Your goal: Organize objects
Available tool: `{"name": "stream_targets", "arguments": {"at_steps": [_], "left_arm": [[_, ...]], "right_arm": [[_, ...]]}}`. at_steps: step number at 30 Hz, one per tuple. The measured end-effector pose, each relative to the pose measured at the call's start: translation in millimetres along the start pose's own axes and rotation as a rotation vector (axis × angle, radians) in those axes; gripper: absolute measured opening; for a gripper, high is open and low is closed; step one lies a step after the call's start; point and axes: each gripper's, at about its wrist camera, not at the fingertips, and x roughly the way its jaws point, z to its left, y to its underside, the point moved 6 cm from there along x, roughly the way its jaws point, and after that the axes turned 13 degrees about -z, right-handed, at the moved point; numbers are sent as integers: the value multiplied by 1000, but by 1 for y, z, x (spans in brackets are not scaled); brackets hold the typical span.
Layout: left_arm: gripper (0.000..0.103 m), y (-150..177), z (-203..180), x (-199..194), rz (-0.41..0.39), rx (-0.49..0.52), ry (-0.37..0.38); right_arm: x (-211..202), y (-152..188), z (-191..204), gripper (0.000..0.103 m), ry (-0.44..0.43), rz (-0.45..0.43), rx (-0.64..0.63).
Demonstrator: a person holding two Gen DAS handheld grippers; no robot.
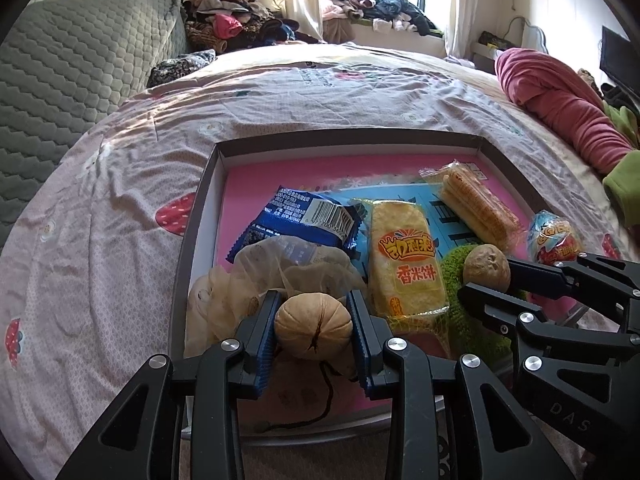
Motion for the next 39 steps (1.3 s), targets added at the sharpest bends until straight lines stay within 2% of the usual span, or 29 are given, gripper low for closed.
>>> {"name": "stream_targets", "arguments": {"at_steps": [8,13,17,22,26,32,34,38,39], "left_arm": [[44,0,0,-3,14,-12,17],[56,-3,-2,-6,17,-4,25],[60,-7,0,-12,10,-10,17],[75,-15,3,-19,-7,-7,0],[78,-24,4,-29,-27,0,-10],[84,-37,7,-47,-57,-1,-23],[86,-42,9,-54,-68,-3,-25],[89,-50,11,-68,-87,-4,-27],[92,-51,12,-72,-91,-9,-30]], "right_arm": [[-4,-2,-1,35,13,-3,2],[-8,-4,-1,44,24,-9,1],[-14,-9,-1,46,27,-22,-1],[-25,-17,-3,47,33,-45,2],[-37,-27,-3,49,35,-76,9],[-60,-45,-1,61,35,-145,23],[-68,-51,-2,69,40,-164,33],[-82,-59,0,74,45,-189,29],[-87,-61,1,75,45,-197,28]]}}
